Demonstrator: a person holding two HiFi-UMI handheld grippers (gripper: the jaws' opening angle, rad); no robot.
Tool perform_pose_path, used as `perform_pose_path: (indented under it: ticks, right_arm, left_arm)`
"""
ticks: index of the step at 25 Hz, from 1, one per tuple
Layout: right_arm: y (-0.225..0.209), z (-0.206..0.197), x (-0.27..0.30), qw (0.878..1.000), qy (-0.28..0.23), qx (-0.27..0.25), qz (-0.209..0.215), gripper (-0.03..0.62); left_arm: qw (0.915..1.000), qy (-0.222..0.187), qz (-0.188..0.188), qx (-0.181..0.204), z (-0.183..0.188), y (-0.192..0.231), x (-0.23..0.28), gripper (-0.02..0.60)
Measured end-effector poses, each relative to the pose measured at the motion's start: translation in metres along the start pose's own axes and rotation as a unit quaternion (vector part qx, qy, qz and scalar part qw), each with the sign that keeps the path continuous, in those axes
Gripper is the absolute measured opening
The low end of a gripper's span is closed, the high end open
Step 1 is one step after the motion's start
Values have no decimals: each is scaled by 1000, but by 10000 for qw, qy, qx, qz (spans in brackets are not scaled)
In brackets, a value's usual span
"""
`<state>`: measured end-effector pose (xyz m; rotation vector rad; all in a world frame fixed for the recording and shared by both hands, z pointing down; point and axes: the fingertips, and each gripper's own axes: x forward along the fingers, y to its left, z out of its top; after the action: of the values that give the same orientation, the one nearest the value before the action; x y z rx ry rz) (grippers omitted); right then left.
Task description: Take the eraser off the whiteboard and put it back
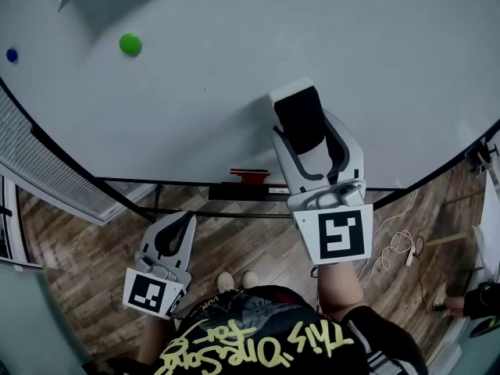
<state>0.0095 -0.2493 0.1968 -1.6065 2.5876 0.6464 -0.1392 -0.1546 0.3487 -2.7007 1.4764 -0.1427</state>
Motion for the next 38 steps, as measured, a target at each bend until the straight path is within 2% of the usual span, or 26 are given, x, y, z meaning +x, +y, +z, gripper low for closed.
perform_pose_path:
  ticks: [23,38]
  right_arm:
    - [-28,-4,17,9986,106,-118,-511,262]
    - [-29,-7,22,9976,276,-174,-607,262]
  left_arm:
    - [10000,32,31,-64,-3,3,5,7]
    - [10000,6,16,-82,-5,6,6,8]
